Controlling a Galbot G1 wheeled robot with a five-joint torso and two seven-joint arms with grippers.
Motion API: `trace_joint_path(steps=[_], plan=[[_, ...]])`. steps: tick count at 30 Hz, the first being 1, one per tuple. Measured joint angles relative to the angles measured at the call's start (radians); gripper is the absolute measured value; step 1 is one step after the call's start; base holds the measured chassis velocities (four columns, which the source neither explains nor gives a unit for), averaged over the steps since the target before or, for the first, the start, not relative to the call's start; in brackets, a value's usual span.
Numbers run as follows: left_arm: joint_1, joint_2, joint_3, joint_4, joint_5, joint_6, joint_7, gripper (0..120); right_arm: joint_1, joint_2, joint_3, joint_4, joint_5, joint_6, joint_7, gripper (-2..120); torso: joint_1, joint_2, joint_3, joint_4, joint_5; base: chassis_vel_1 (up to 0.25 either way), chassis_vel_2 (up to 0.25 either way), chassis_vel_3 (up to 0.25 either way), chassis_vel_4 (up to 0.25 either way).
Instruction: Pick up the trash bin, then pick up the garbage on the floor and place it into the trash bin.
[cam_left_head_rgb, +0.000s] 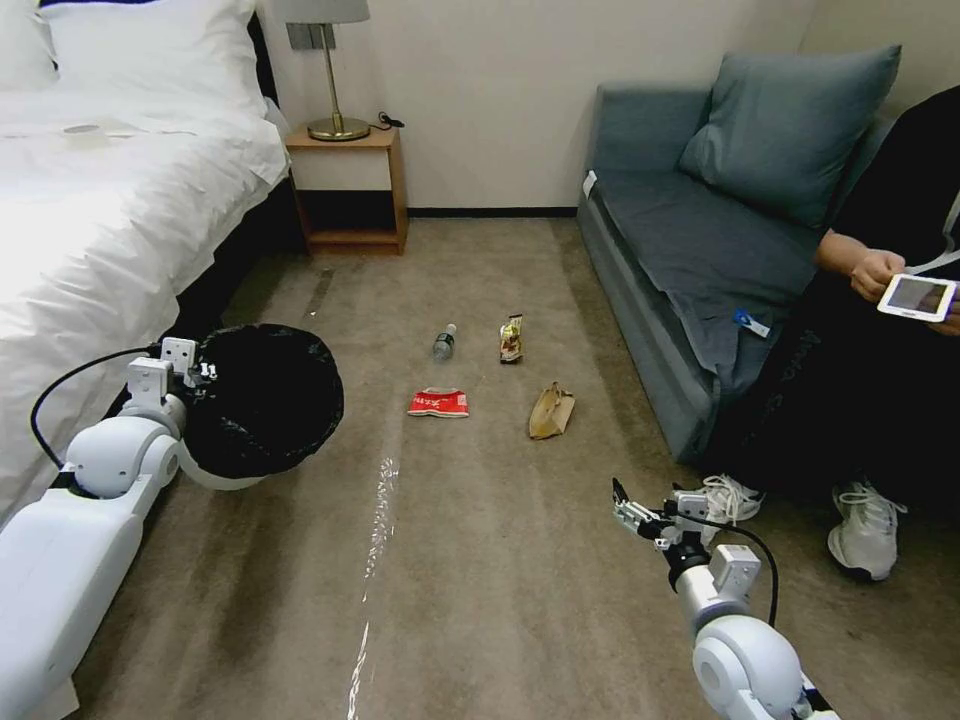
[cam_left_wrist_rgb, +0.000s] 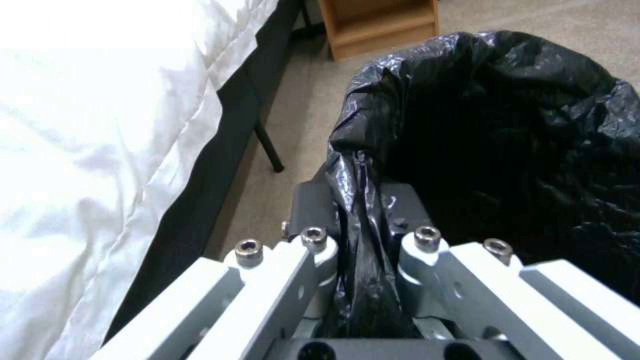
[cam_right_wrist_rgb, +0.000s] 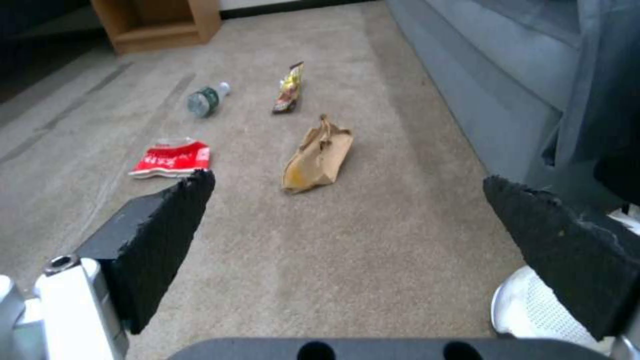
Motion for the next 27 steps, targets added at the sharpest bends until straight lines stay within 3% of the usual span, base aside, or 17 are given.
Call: trace_joint_path(steps=[27], plan=[[-0.009,-0.007,0.004,0.018,0.007,-0.021,0.008,6,0.014,0.024,-0.014,-0.029,-0.002,0.0,-0.013,100,0.0,0.0,0.0,0.0,0.0001,0.0,0.0,0.0,0.0]])
